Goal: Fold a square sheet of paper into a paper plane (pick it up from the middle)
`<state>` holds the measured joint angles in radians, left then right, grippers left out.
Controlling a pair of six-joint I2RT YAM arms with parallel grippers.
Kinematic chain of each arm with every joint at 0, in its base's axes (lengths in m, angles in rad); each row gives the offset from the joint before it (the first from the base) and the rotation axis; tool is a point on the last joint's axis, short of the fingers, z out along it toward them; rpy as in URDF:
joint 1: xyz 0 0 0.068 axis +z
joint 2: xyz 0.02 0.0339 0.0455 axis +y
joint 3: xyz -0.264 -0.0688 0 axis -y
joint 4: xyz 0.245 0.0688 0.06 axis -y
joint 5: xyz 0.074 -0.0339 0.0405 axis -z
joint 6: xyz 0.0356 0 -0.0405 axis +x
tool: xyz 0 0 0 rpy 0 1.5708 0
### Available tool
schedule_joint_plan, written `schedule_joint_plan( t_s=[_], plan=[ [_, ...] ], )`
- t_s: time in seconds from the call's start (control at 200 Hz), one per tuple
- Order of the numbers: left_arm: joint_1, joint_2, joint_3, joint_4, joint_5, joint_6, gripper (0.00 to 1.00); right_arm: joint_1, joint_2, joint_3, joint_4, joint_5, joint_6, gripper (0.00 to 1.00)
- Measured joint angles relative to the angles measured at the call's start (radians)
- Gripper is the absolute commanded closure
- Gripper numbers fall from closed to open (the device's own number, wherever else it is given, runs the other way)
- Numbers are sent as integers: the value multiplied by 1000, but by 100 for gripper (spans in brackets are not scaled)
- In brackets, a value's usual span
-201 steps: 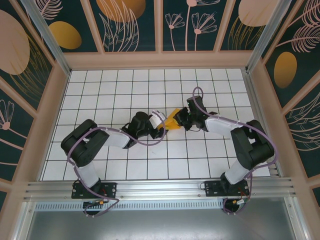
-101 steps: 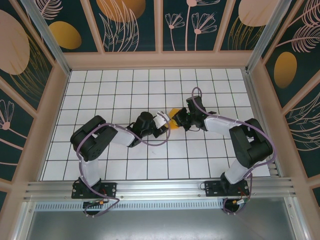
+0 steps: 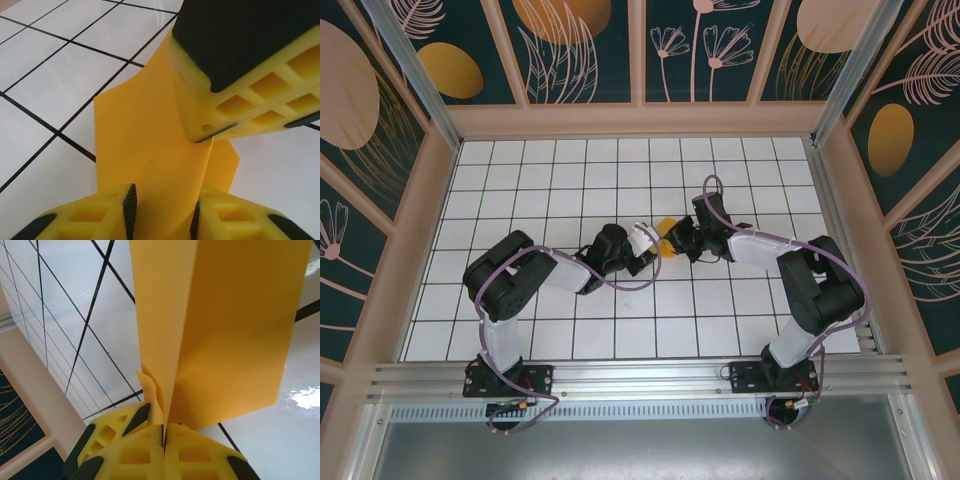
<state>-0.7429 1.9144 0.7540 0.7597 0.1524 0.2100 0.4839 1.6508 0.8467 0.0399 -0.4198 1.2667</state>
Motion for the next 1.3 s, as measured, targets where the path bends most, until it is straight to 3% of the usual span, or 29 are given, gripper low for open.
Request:
schedule_joint_plan(
  t_s=[0.14, 0.265, 0.365, 0.625, 0.781, 0.966, 1.296],
  plan=[
    [0, 0, 0, 0, 8, -16, 57, 0, 4, 0, -1, 0, 0, 100],
    [0, 0, 0, 0, 19, -25, 68, 0, 6, 2, -4, 0, -1, 100],
    [0, 0, 0, 0, 23, -28, 70, 0, 11, 4, -5, 0, -3, 100],
    [0, 0, 0, 0, 35, -43, 76, -1, 14, 15, -16, 0, -20, 64],
    [0, 0, -6, 1, 60, -82, 78, -8, 12, 16, -23, 5, -42, 53],
    [0, 0, -23, 7, 88, -151, 80, -23, -29, -9, 0, 3, -88, 48],
    [0, 0, -8, -10, 142, -328, 88, -65, -113, -102, 78, -1, -211, 47]
  ],
)
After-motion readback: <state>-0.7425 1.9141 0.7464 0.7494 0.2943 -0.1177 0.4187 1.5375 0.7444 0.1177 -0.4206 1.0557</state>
